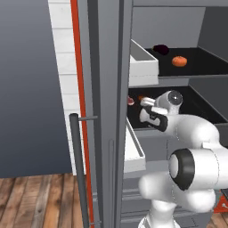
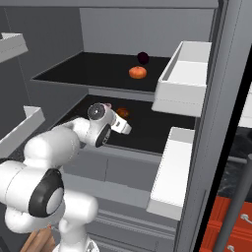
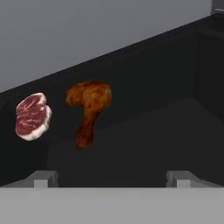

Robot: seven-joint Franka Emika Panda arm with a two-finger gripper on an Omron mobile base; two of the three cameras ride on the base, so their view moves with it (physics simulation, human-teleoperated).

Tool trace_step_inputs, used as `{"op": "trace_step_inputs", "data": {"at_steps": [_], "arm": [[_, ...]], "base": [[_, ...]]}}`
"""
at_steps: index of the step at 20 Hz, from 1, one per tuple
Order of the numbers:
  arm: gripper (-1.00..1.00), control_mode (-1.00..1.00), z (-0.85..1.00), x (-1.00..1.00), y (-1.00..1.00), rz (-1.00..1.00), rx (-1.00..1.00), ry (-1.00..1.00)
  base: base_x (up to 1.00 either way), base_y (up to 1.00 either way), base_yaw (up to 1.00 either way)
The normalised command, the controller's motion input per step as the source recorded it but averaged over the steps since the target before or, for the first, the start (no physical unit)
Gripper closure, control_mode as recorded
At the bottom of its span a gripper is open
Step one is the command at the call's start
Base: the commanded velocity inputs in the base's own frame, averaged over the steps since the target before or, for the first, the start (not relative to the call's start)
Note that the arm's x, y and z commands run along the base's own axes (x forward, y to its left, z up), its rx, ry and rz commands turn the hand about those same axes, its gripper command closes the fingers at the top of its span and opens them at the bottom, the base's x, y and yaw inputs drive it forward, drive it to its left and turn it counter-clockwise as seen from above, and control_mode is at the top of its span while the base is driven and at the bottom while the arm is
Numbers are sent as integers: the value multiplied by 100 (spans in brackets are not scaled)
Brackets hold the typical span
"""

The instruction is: Transport the chicken drumstick and squash to the fridge. Place the chicken drumstick on the rack containing meat and place the squash on the rack containing the vegetable, ensuring meats and vegetables are on different racks.

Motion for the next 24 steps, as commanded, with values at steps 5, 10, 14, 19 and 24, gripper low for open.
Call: {"op": "trace_step_inputs", "data": {"at_steps": [5,10,14,19,24], "arm": [[-100,-100,69,-82,0,0,0,-3],[-100,-100,75,-73,0,0,0,0],[-100,-100,75,-72,0,0,0,3],[-100,-100,54,-67,0,0,0,11],[-100,-100,56,-73,0,0,0,9]], "base": [[0,0,0],[0,0,0],[0,0,0],[0,0,0],[0,0,0]]}}
